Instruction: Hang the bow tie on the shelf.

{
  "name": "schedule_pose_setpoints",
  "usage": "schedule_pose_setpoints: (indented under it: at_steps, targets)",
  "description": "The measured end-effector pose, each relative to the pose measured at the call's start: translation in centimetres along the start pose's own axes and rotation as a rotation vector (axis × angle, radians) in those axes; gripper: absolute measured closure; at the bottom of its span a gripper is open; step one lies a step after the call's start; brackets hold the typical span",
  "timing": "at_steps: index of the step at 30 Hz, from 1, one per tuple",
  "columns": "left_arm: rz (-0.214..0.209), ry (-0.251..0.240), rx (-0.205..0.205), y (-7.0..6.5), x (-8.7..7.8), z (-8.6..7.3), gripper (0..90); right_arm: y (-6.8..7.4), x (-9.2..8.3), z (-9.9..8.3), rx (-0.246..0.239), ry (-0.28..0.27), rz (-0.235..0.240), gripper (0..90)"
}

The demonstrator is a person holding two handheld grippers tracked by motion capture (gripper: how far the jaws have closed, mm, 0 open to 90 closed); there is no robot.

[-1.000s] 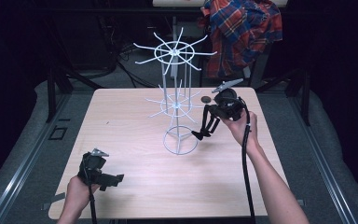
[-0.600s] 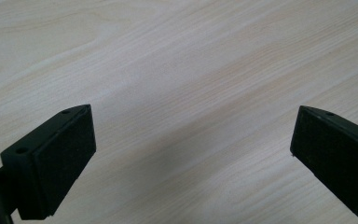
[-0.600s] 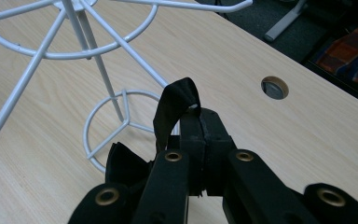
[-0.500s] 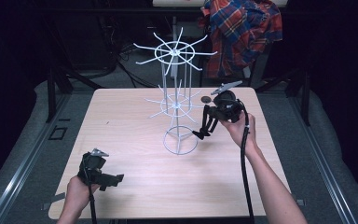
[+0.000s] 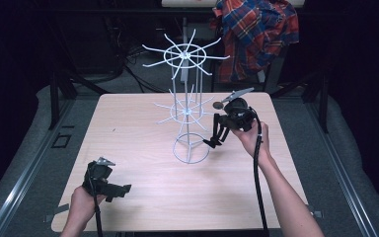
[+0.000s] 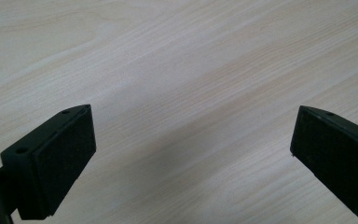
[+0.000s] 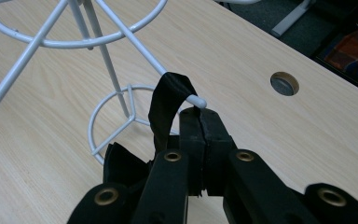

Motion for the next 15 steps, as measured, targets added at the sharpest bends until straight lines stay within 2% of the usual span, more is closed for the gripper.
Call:
schedule_pose_setpoints:
  at_steps: [9, 12, 15]
  targets:
    - [0.000, 0.001, -0.001, 0.0, 0.0, 0.0, 0.0, -0.2, -0.4, -0.1, 0.003, 0.006, 0.008, 83.0]
    - [0.001, 0.003, -0.001, 0.0, 0.0, 0.0, 0.0, -0.3, -0.7, -0.2, -0.005, 0.007, 0.004, 77.4]
    - [0.000, 0.003, -0.002, 0.0, 0.0, 0.0, 0.0, -0.4, -1.1, -0.2, 0.001, 0.006, 0.006, 67.4]
Point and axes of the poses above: each handheld gripper's, and its own axes: x roughly forward along the jaws, z roughly out of its top, y roughly to its left, the point moved 3 cm from there along x, roughly forward along the jaws, and after that the axes turned 11 degrees about -z, right-handed, at the moved point
